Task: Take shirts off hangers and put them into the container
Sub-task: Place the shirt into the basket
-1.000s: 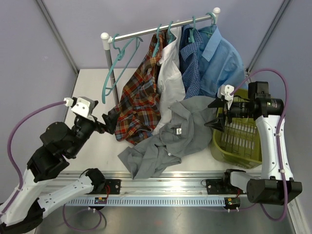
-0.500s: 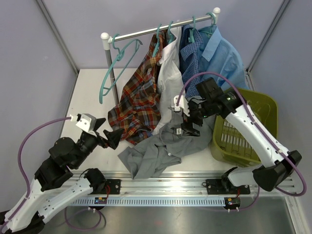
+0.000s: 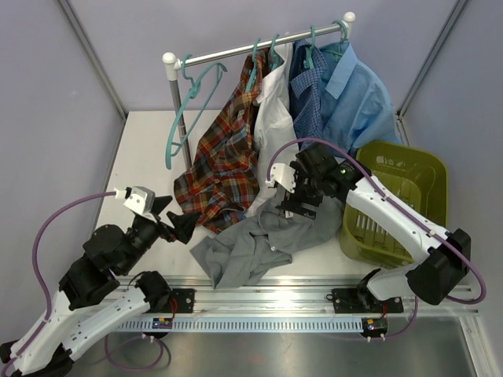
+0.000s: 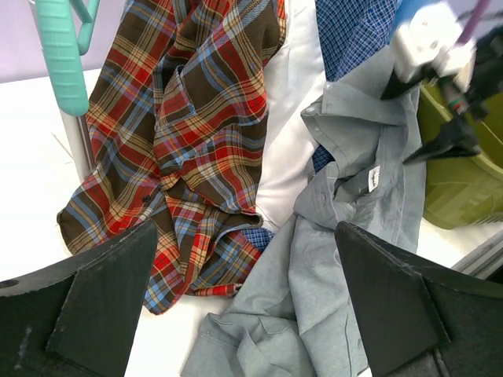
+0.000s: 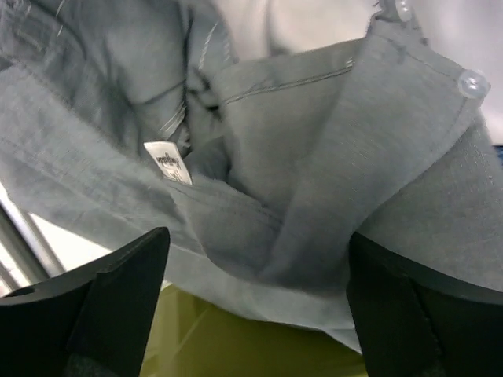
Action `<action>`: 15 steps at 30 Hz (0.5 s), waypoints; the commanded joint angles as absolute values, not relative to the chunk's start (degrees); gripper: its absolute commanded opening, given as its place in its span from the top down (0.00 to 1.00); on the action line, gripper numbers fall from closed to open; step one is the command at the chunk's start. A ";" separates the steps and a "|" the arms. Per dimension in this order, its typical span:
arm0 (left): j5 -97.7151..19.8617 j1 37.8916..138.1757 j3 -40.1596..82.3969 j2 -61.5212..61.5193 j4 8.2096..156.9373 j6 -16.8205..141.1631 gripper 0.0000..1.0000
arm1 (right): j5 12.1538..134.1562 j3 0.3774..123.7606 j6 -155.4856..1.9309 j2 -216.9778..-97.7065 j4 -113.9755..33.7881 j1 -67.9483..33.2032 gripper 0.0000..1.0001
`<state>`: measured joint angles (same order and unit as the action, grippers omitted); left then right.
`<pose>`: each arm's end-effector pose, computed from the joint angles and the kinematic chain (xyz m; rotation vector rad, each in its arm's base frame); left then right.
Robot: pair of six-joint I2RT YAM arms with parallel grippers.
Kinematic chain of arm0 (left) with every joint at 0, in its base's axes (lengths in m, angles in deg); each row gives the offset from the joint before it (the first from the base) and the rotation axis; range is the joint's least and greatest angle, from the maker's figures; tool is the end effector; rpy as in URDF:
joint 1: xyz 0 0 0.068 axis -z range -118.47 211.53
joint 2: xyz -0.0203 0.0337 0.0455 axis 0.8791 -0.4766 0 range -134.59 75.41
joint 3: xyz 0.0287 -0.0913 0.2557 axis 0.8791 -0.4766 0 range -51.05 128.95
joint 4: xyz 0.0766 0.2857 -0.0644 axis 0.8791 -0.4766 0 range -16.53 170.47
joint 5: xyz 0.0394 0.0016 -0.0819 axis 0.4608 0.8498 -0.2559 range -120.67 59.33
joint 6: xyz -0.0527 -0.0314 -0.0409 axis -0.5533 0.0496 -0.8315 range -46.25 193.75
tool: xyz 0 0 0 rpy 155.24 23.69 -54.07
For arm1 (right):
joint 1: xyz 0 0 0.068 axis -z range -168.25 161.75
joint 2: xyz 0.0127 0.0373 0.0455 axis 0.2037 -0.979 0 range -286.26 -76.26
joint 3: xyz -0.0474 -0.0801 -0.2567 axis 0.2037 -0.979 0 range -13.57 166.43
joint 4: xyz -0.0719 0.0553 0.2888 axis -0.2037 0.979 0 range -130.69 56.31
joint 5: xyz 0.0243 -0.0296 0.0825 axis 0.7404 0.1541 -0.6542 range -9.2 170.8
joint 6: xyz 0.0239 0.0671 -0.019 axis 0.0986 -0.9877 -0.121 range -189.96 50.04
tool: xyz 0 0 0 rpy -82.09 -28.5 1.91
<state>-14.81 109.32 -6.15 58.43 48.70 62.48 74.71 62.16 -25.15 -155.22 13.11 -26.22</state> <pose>0.0979 -0.0828 0.3698 0.3132 1.6356 -0.5610 0.2598 0.2110 0.3030 -1.7227 1.8938 0.0907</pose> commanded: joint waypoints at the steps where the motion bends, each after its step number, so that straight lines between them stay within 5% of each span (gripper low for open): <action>1: -14.14 109.26 -5.61 57.56 49.88 61.71 0.01 | 74.83 59.56 -30.49 -154.74 10.20 -26.83 0.09; 10: -13.53 109.26 -5.87 59.58 48.39 60.39 0.01 | 65.59 57.72 -38.93 -157.82 5.21 -29.46 0.01; 15: -13.00 109.35 -5.87 61.25 47.34 59.25 0.01 | 69.98 53.94 -41.83 -160.98 -2.09 -33.94 0.00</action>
<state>-14.35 109.32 -6.19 59.96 46.34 60.78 69.64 54.95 -37.95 -158.76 4.39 -31.49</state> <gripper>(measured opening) 0.987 0.992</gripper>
